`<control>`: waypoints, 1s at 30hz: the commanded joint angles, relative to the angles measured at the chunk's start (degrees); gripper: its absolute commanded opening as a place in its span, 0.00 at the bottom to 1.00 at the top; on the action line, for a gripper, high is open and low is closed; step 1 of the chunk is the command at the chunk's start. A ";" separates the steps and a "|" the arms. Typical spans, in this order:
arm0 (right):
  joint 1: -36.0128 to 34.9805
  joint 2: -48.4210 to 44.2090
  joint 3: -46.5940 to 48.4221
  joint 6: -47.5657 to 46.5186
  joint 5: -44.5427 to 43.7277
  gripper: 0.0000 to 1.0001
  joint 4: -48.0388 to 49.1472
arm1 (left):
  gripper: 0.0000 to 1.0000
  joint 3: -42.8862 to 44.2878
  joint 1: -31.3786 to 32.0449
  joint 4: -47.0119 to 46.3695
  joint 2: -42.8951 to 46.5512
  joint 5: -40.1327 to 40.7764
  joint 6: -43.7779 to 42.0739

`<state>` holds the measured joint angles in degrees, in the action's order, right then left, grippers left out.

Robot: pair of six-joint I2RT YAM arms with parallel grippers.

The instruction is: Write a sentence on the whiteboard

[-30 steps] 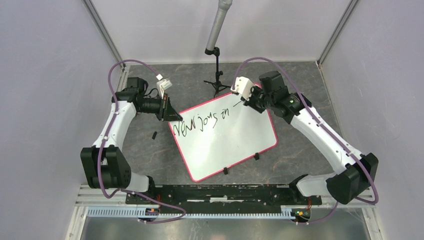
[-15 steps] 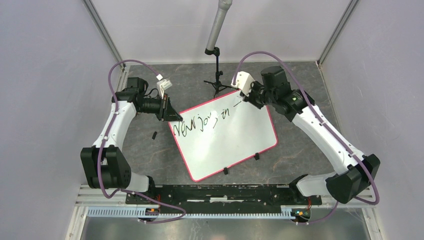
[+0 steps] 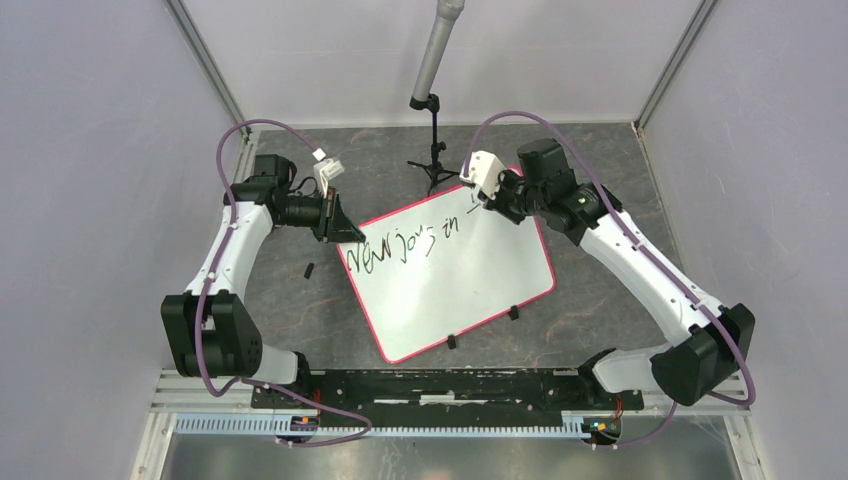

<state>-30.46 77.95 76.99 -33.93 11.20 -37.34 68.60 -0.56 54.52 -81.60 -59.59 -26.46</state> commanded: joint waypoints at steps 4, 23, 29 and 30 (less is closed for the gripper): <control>0.14 -4.93 -6.22 0.51 2.69 0.00 -0.37 | 0.03 -0.71 1.35 -0.20 -0.32 4.27 0.09; 0.22 -4.88 -1.65 -0.86 -3.22 0.00 -0.20 | 0.02 -0.64 1.35 -0.20 -0.15 4.31 0.09; 0.46 -3.68 0.86 -1.55 -4.96 0.00 1.19 | 0.03 -0.66 1.41 -0.18 -0.21 4.22 0.25; 0.57 -3.23 1.12 -1.65 -5.01 0.00 1.30 | 0.02 -0.66 1.35 -0.18 -0.15 4.27 0.25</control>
<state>-30.26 73.32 74.87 -34.63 7.77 -38.17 68.60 -0.54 54.52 -81.60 -59.61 -26.46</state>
